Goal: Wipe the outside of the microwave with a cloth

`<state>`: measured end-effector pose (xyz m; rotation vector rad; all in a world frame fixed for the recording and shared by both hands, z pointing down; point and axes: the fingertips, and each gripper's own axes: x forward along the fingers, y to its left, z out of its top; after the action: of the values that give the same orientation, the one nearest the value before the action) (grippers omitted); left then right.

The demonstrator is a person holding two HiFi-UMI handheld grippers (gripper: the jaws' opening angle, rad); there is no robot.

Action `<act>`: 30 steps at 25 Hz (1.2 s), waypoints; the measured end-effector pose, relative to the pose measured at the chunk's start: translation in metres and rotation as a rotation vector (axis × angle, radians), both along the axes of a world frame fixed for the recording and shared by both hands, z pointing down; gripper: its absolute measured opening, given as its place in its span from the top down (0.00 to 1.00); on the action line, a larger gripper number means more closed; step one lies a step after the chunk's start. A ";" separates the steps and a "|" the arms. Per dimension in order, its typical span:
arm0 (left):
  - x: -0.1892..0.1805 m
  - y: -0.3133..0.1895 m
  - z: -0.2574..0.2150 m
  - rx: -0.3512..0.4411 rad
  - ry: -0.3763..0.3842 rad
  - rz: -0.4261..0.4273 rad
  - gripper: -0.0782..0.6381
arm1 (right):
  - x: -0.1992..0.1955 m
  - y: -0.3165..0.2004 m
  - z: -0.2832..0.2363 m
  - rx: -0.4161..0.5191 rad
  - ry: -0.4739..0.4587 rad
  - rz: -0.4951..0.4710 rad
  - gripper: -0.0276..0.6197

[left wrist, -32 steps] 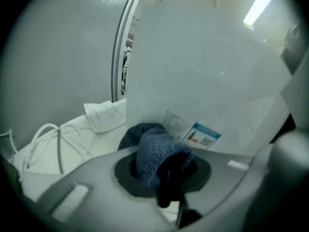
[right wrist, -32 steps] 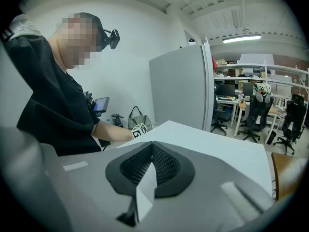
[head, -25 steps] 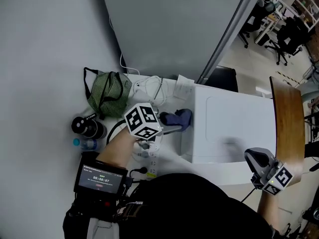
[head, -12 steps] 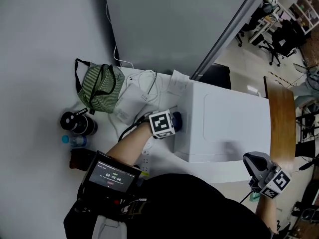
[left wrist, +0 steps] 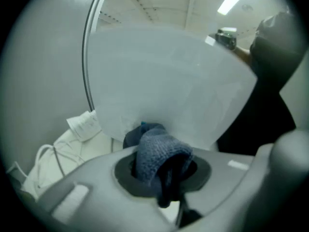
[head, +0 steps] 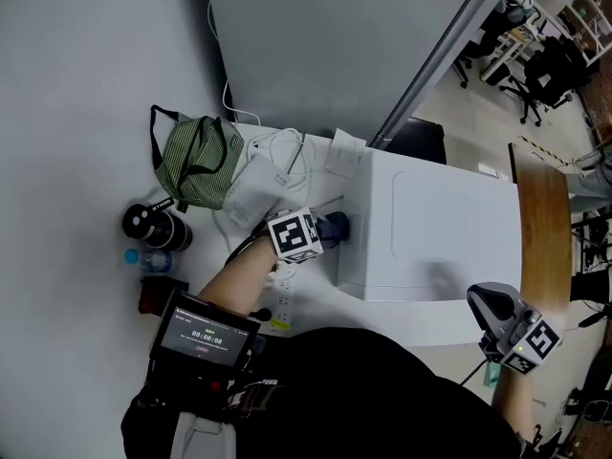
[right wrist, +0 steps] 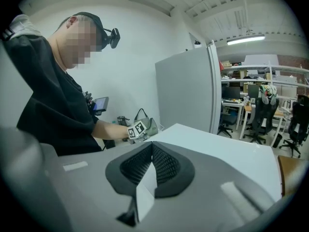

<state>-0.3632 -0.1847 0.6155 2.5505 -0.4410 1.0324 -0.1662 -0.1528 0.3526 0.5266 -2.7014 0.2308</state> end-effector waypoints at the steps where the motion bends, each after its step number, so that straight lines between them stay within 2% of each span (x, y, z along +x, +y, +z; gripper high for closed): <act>1: -0.005 0.006 -0.027 0.032 0.010 0.009 0.81 | -0.003 0.001 -0.001 0.007 -0.019 -0.007 0.95; 4: -0.004 0.027 -0.104 0.125 0.028 0.068 0.81 | -0.014 0.003 -0.004 0.022 -0.063 -0.035 0.95; 7: 0.016 0.036 -0.130 0.184 -0.006 0.141 0.81 | -0.021 0.005 -0.011 0.035 -0.089 -0.053 0.95; 11: 0.044 0.042 -0.100 0.165 -0.111 0.212 0.81 | -0.015 0.009 -0.016 0.039 -0.079 -0.030 0.95; 14: 0.040 0.037 -0.073 0.148 -0.166 0.225 0.81 | -0.003 0.011 -0.013 0.031 -0.049 0.000 0.95; 17: 0.039 0.035 -0.023 0.148 -0.224 0.257 0.81 | 0.008 0.013 -0.008 0.016 -0.008 0.023 0.95; 22: 0.033 0.020 0.054 0.118 -0.208 0.197 0.81 | 0.016 0.016 0.001 -0.007 0.053 0.033 0.95; 25: 0.033 0.018 0.086 0.099 -0.241 0.212 0.81 | 0.016 0.016 0.002 -0.006 0.066 0.027 0.95; 28: 0.032 0.019 0.097 0.090 -0.291 0.237 0.81 | 0.008 0.018 -0.001 0.005 0.055 0.004 0.95; 30: 0.027 0.023 0.072 0.110 -0.292 0.228 0.81 | 0.003 0.019 -0.004 0.017 0.031 -0.006 0.95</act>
<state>-0.3363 -0.1617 0.6875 2.5982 -0.2916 1.5135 -0.1632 -0.1342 0.3484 0.5222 -2.6762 0.1968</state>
